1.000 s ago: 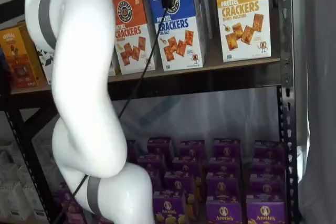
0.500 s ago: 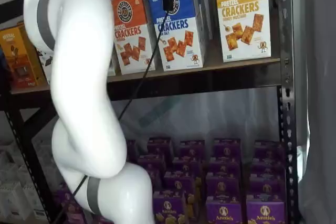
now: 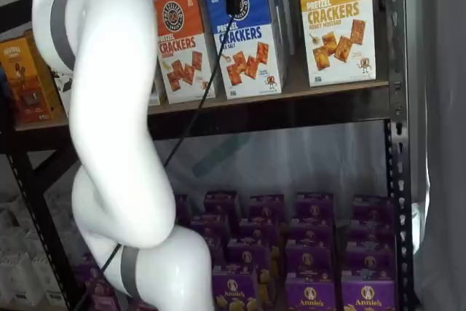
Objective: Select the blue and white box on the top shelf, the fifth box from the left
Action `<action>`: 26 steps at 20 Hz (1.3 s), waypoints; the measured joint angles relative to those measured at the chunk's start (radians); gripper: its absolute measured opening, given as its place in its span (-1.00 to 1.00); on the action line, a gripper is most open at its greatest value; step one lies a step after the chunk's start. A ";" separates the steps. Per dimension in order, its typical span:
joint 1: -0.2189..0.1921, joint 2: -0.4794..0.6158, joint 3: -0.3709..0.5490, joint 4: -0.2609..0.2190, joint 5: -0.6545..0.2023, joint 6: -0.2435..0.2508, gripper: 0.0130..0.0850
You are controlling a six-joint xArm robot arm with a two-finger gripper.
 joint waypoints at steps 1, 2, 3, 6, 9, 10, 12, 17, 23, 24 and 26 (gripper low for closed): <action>-0.001 0.000 -0.001 0.002 0.001 0.000 0.22; -0.001 0.000 -0.002 0.003 0.003 0.000 0.22; -0.002 0.001 -0.005 0.004 0.006 0.000 0.22; -0.004 0.001 -0.006 0.007 0.007 0.000 0.22; -0.007 0.002 -0.011 0.011 0.016 0.000 0.22; -0.008 0.002 -0.013 0.012 0.019 -0.001 0.22; -0.011 0.002 -0.018 0.013 0.029 -0.002 0.22; -0.014 -0.012 -0.018 0.010 0.055 -0.002 0.22; -0.034 -0.035 -0.030 0.019 0.151 -0.007 0.22; -0.036 -0.041 -0.029 0.019 0.168 -0.008 0.22; -0.041 -0.060 -0.019 0.017 0.198 -0.011 0.22</action>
